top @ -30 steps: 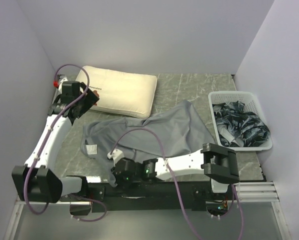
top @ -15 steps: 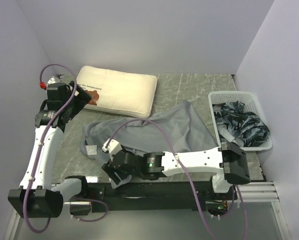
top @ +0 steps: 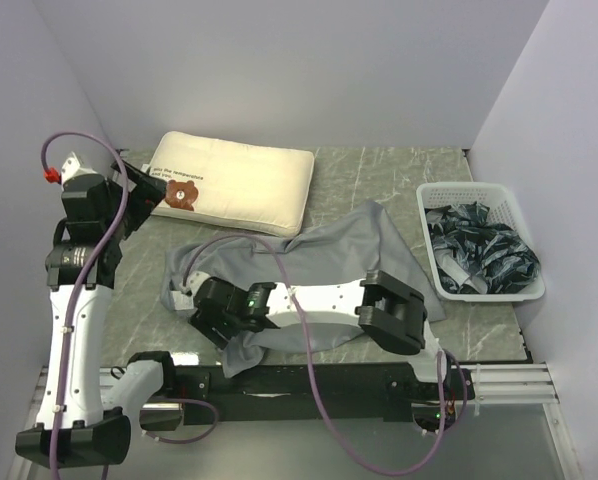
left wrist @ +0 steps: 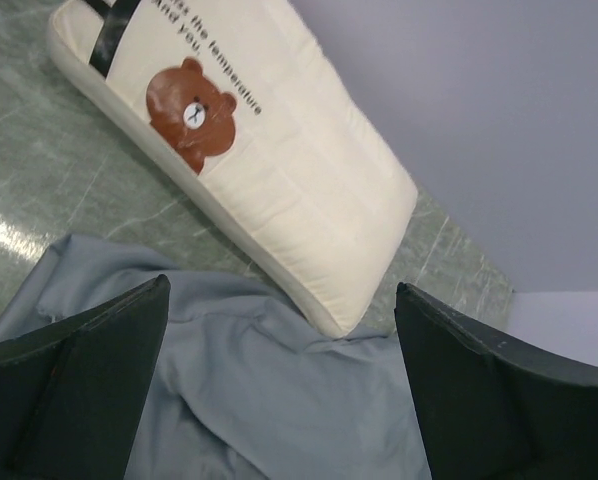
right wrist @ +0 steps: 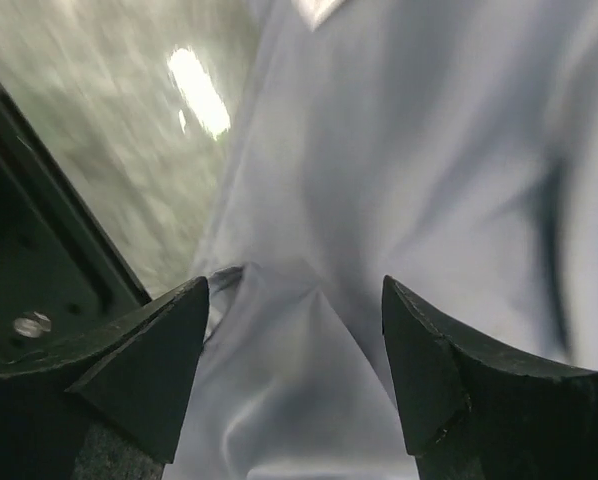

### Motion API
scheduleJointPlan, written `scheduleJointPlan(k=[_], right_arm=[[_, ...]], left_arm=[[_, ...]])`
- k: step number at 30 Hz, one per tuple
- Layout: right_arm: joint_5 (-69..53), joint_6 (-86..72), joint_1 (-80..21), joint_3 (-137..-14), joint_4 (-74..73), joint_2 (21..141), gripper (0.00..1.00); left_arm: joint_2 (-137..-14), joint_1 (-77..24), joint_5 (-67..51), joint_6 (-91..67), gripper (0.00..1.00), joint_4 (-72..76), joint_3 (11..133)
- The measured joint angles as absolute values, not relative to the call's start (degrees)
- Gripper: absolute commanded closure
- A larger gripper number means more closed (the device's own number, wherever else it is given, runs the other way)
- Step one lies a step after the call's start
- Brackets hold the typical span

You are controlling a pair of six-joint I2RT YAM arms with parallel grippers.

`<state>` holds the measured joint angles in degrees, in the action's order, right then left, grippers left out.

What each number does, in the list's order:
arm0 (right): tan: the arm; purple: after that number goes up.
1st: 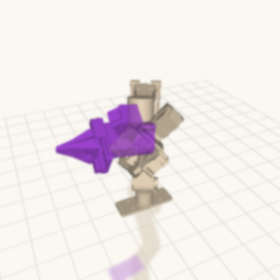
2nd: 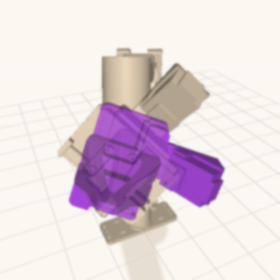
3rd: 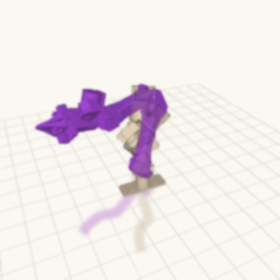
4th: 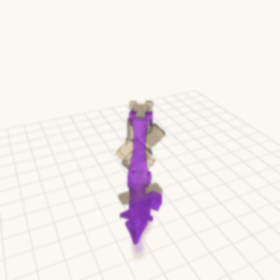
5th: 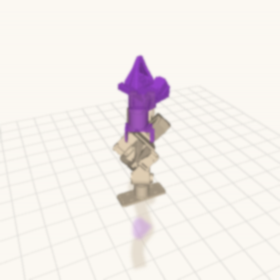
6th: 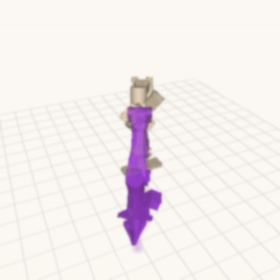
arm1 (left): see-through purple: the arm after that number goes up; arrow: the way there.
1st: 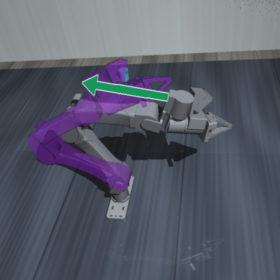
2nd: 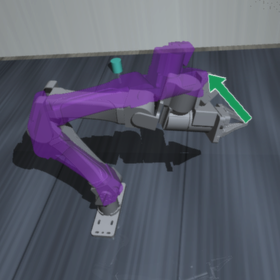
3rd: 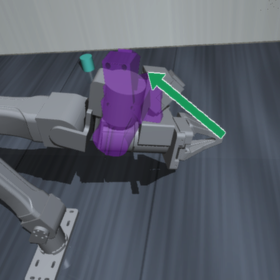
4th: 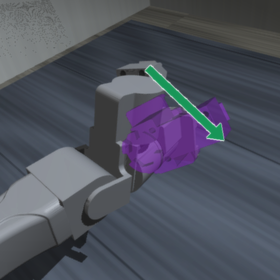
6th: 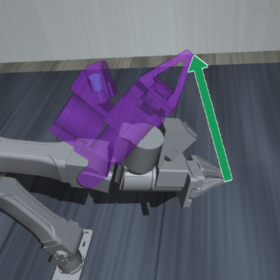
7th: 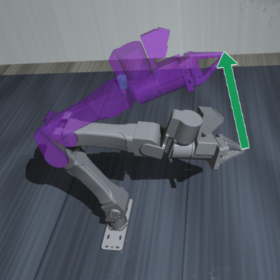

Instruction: Put the pillow into the pillowcase

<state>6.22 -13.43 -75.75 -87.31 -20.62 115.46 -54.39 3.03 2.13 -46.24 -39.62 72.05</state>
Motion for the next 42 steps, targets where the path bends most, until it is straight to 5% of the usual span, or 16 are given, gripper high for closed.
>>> scheduleJointPlan(k=[4,7,8,15,42], right_arm=[[3.90,-12.40,-75.99,-87.31,-21.98,118.13,0.31],[2.26,-11.53,-76.03,-87.31,-21.91,118.30,0.56],[1.93,-11.25,-75.96,-87.31,-21.80,118.30,0.72],[0.19,-14.00,-72.55,-84.33,-19.31,117.62,0.98],[11.70,-42.13,-54.92,-56.88,-4.97,95.68,1.00]], left_arm=[[-53.06,3.05,0.67,-46.76,0.01,-38.37,66.28],[-52.97,3.03,-1.26,-47.62,0.01,-36.80,61.65],[-52.97,3.03,-2.07,-47.88,0.02,-36.36,59.92],[-51.64,2.59,-6.04,-49.84,0.02,-31.97,48.77],[-51.24,-16.36,12.14,-63.16,0.24,-30.81,38.70]])
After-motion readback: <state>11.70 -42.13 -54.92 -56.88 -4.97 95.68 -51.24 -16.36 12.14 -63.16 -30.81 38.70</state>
